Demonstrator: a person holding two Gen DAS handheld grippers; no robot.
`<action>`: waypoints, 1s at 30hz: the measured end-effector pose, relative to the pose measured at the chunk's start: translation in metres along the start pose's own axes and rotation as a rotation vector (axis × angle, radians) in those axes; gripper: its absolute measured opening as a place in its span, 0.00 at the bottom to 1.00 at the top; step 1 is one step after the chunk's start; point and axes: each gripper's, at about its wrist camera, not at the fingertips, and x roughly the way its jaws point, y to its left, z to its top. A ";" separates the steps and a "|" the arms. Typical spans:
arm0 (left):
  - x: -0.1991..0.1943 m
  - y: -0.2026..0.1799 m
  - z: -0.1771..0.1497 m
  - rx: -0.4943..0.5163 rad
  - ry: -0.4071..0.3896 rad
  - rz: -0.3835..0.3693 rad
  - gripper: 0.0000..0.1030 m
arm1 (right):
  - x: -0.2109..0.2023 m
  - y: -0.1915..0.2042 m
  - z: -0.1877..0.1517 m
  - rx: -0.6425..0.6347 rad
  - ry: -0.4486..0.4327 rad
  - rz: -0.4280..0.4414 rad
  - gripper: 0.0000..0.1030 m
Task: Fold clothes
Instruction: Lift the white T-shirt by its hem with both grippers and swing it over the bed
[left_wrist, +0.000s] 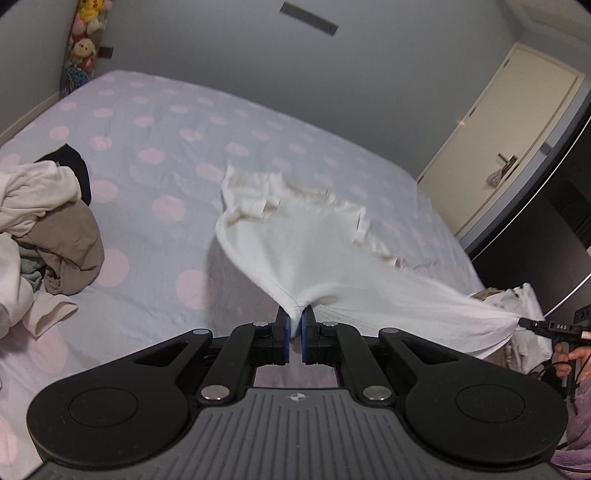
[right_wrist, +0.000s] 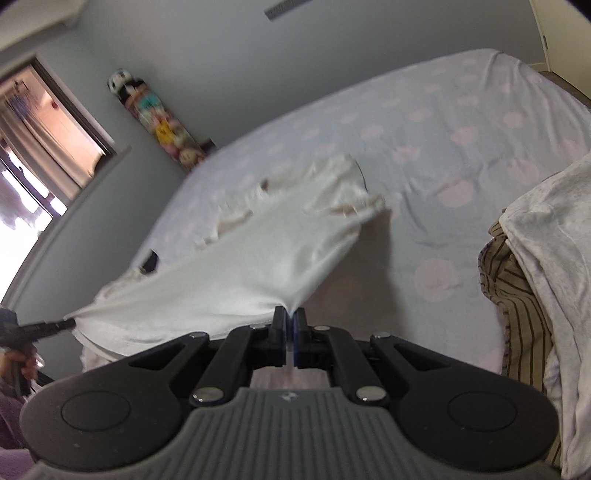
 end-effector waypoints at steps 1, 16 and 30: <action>-0.007 -0.002 -0.004 -0.001 -0.009 -0.006 0.03 | -0.008 0.001 -0.004 0.003 -0.012 0.010 0.04; -0.032 -0.008 -0.022 -0.011 -0.081 -0.027 0.03 | -0.068 0.012 -0.051 -0.029 -0.102 0.039 0.04; 0.080 0.020 0.090 -0.054 -0.036 0.085 0.03 | 0.046 -0.006 0.067 -0.011 -0.123 -0.053 0.04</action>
